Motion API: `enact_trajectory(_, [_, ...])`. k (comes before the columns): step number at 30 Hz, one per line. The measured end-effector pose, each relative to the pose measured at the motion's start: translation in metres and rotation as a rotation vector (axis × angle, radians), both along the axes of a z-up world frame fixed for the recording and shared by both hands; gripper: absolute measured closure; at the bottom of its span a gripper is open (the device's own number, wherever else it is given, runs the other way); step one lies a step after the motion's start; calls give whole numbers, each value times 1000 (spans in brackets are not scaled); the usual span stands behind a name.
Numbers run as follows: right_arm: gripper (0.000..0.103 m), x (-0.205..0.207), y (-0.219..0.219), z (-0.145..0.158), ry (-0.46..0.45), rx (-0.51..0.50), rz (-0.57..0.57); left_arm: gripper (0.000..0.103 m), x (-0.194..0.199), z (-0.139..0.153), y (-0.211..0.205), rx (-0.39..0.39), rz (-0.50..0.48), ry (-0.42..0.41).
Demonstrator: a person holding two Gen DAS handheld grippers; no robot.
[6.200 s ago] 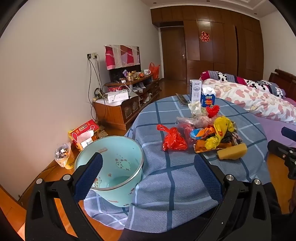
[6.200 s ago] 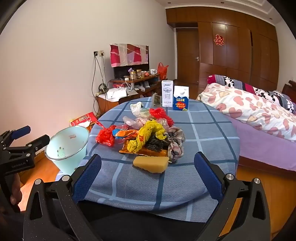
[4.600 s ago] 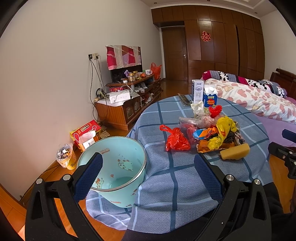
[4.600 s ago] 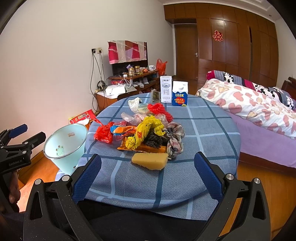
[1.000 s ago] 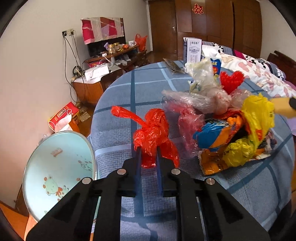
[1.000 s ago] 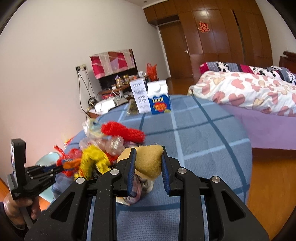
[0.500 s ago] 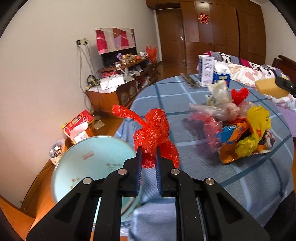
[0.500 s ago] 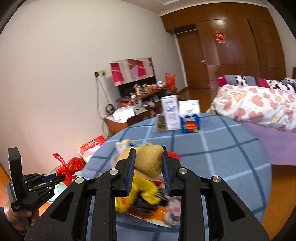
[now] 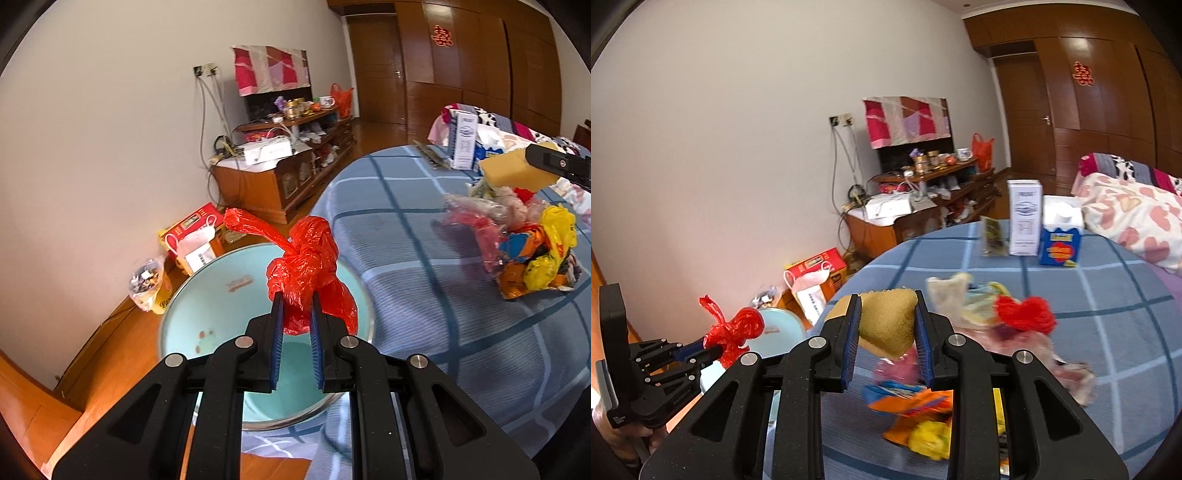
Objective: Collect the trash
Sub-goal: 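Carry the red bag and yellow sponge over the blue bin and open both grippers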
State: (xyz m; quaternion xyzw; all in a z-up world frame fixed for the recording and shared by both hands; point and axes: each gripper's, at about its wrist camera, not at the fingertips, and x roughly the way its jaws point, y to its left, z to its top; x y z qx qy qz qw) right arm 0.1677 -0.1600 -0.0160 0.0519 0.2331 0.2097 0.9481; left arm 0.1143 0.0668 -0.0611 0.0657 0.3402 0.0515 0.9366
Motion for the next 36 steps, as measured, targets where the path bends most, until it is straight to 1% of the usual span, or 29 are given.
enact_trajectory(1, [75, 2, 9, -1, 3, -6, 15, 90, -1, 0, 3, 0, 7, 0])
enact_trajectory(11, [75, 7, 49, -16, 22, -51, 86, 90, -6, -2, 30, 0, 69, -5])
enact_trajectory(19, [74, 14, 77, -29, 42, -100, 132, 90, -6, -10, 52, 9, 118, 16])
enact_trajectory(26, [74, 23, 104, -40, 63, -143, 176, 90, -7, -13, 63, 25, 150, 21])
enact_trajectory(36, [74, 30, 134, -51, 83, -199, 220, 90, -7, -15, 77, 28, 191, 34])
